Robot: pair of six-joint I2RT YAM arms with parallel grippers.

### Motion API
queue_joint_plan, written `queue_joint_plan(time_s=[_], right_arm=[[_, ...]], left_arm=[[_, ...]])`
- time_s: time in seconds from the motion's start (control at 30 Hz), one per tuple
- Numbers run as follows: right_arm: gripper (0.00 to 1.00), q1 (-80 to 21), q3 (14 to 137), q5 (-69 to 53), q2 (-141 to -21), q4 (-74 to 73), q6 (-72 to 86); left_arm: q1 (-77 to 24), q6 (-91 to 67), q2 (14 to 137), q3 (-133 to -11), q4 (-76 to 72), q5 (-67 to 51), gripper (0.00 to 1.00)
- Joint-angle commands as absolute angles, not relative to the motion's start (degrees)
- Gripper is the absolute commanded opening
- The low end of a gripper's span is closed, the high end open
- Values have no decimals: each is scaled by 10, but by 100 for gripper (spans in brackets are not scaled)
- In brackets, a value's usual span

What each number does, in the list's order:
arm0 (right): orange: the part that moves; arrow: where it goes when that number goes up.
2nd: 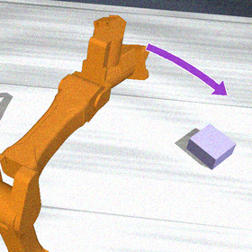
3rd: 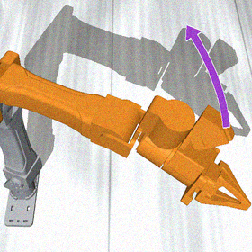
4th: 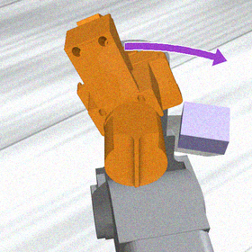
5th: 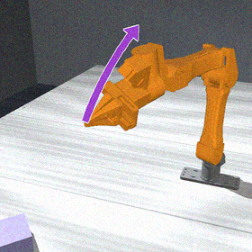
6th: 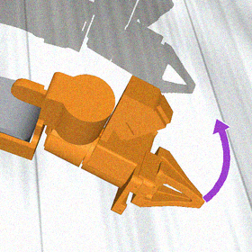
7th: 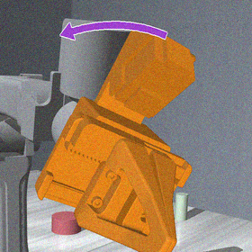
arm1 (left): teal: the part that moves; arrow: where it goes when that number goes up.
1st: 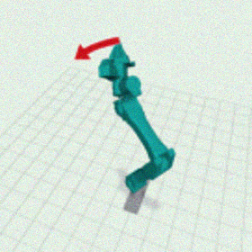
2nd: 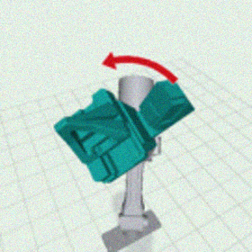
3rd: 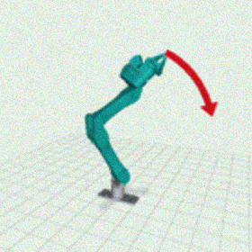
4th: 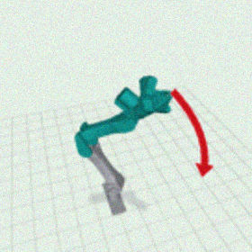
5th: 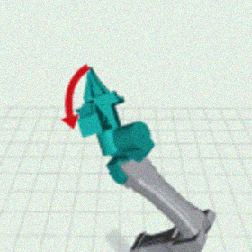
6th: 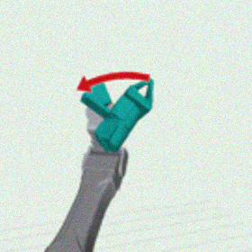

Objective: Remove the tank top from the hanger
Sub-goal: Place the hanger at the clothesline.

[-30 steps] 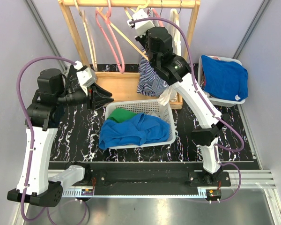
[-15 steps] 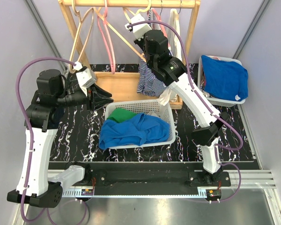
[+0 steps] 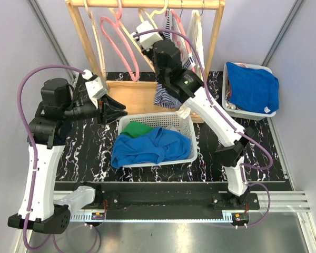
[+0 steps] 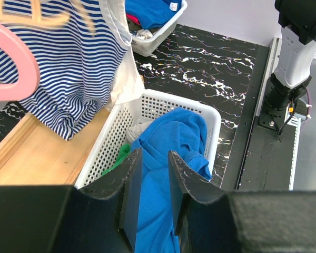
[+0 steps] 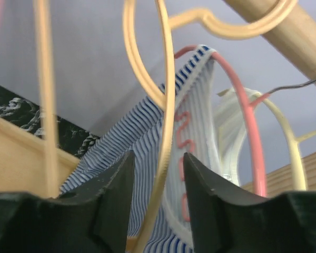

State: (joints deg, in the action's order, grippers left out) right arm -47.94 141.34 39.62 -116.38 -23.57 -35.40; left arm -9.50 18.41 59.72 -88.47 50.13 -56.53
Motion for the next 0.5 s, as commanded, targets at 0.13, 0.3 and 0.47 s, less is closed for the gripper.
queue_joint_plan(time_s=[0.13, 0.3, 0.47], right_arm=[[94, -529, 1379, 408, -1098, -242, -362], [100, -548, 1331, 403, -1032, -236, -350], [98, -555, 1300, 327, -962, -289, -253]], left_arm=[[-98, 180, 592, -904, 484, -576, 30], [-98, 177, 592, -903, 481, -579, 31], [-97, 177, 589, -901, 480, -573, 31]])
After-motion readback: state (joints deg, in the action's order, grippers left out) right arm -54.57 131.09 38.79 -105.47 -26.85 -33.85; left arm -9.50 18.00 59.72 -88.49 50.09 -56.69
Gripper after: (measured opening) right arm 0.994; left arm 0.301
